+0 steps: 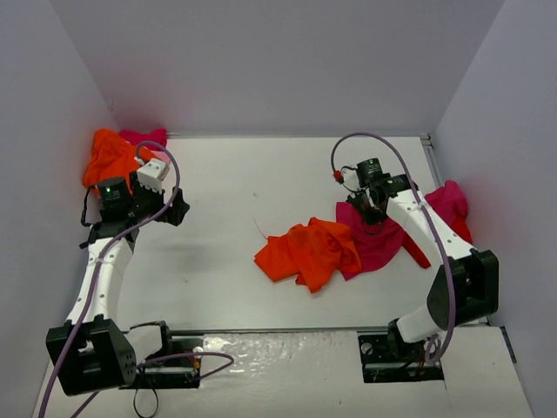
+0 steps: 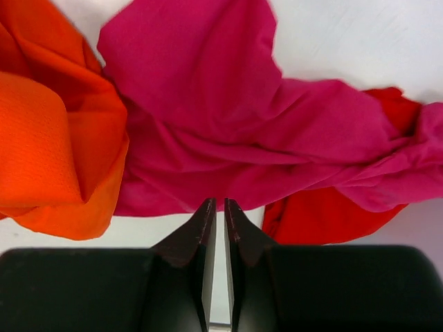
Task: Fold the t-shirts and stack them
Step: Move the tshirt to the center of the board
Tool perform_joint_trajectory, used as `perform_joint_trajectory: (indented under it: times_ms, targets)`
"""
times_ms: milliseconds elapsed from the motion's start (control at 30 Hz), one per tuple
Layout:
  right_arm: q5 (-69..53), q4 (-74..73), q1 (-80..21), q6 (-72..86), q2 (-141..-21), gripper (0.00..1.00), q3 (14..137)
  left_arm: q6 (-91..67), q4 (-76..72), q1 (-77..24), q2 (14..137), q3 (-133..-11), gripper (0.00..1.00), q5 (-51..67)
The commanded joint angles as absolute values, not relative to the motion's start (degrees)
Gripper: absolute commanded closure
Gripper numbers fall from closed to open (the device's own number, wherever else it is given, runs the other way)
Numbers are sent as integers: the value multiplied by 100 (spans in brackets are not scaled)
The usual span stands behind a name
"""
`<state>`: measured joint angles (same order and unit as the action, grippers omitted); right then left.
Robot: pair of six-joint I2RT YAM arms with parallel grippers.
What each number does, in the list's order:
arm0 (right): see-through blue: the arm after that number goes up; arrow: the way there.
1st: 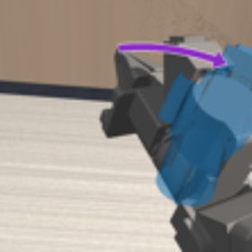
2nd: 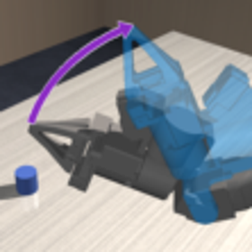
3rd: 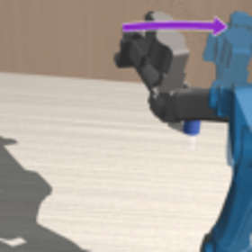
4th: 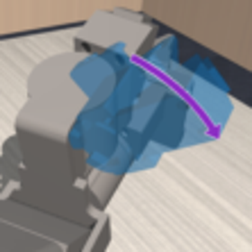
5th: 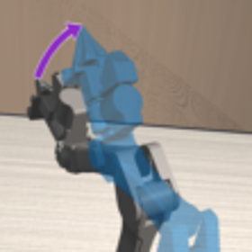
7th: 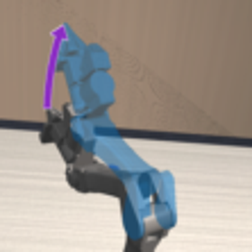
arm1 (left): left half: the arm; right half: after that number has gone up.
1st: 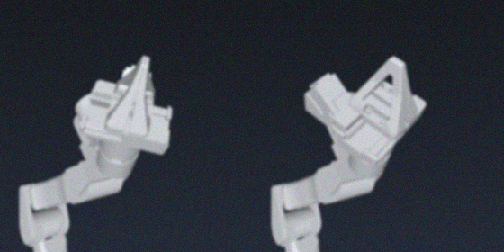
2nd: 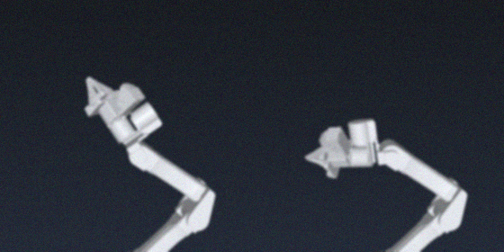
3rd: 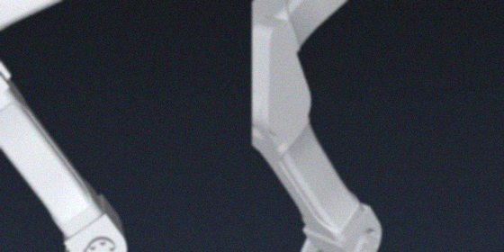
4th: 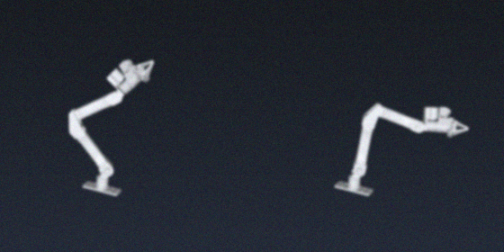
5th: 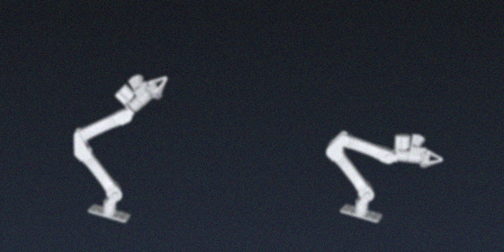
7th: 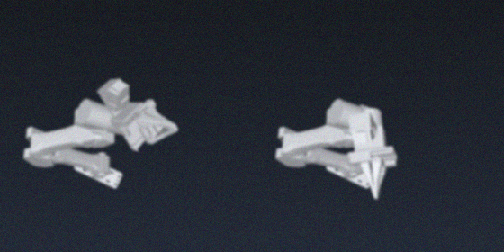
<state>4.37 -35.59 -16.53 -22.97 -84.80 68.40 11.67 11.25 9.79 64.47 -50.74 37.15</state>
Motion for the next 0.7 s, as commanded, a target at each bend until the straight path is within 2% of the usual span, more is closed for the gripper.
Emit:
perform_joint_trajectory:
  times_ms: [0, 167, 467, 667]
  targets:
    - [429, -3718, -1530, -2300, -8749, 94, 6542, 1274, 879, 934, 6372, -5124, 6, 3773]
    - [98, -3700, -1175, -2306, -9596, 100, 6515, 1312, 930, 905, 6372, -5136, 6, 3774]
    - [-84, -3582, -654, -2462, -10852, 100, 6892, 1361, 984, 888, 6362, -5118, 6, 3772]
    - [892, -3356, -164, -2372, -11731, 100, 7423, 1371, 976, 879, 6390, -5133, 6, 3771]
